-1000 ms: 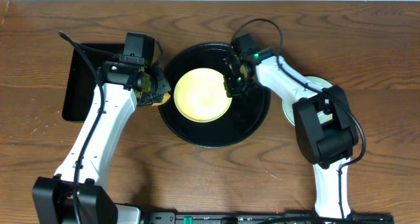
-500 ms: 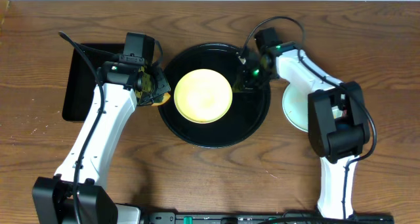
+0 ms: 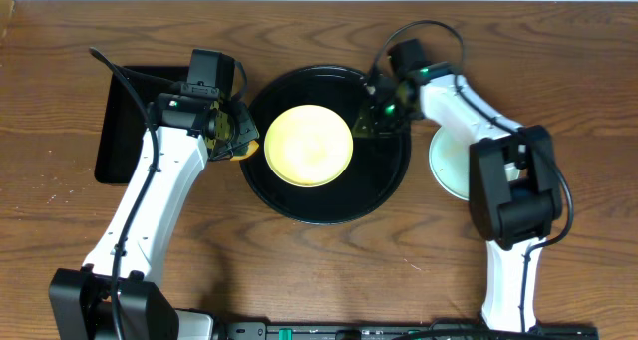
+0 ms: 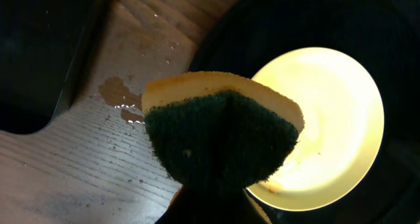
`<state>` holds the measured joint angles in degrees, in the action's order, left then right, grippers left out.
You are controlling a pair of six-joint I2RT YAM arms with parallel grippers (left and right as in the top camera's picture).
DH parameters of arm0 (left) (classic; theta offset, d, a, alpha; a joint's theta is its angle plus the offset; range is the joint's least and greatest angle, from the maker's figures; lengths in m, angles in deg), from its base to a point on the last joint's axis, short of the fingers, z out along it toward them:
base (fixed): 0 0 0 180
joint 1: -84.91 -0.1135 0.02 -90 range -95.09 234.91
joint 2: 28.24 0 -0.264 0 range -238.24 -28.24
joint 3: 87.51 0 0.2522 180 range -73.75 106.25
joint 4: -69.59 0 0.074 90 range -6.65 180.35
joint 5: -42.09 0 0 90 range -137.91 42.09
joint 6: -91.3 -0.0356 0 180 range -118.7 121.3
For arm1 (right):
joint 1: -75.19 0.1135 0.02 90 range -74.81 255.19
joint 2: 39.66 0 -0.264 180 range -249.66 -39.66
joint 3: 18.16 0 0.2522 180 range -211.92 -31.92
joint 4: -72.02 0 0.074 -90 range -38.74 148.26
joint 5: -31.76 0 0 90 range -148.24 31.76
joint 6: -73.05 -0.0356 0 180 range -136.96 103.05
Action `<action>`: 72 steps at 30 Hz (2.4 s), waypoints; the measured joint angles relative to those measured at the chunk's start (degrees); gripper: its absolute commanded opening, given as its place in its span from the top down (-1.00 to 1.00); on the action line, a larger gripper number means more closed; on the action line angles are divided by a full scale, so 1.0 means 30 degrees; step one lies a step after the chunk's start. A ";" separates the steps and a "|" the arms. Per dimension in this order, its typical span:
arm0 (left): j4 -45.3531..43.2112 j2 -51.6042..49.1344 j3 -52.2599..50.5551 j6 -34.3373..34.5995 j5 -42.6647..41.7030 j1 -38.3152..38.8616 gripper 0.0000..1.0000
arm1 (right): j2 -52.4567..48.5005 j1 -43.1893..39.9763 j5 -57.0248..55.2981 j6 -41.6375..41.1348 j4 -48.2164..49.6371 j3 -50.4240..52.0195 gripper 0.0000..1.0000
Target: Clean dirty plates on tray and stack at the side
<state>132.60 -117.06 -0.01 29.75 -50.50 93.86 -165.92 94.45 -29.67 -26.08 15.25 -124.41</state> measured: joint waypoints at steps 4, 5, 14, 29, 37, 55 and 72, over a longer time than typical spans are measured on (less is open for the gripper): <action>-0.0007 0.0000 0.0000 0.0000 0.0000 0.0000 0.82 | 0.0000 0.1596 -0.2346 0.0080 0.0765 0.0007 0.07; 0.0000 0.0000 0.0000 0.0000 -0.0007 0.0000 0.82 | 0.0000 0.1938 -0.2681 0.0073 0.0998 0.0007 0.06; -0.0015 0.0000 0.0000 0.0000 -0.0007 0.0000 0.82 | 0.0000 0.2725 -0.5530 -0.0386 0.2346 0.0015 0.17; -0.0204 0.0000 0.0000 0.0000 -0.0007 0.0000 0.82 | -0.0401 0.4371 -0.9916 0.0087 0.3883 -0.0015 0.97; -0.0204 0.0000 0.0000 0.0000 -0.0007 0.0000 0.82 | -0.0393 0.4809 -1.1191 0.0219 0.3883 -0.0131 0.97; -0.0204 0.0000 0.0000 0.0000 -0.0007 0.0000 0.82 | 0.1042 0.5872 -1.9635 0.0219 0.2987 0.0029 0.97; -0.0204 0.0000 0.0000 0.0000 0.0000 0.0000 0.82 | 0.2346 0.5450 -1.5110 -0.0386 0.2237 0.0036 0.85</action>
<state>131.99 -117.06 -0.01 29.75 -50.50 93.86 -158.88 110.80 -75.00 -27.24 21.96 -124.30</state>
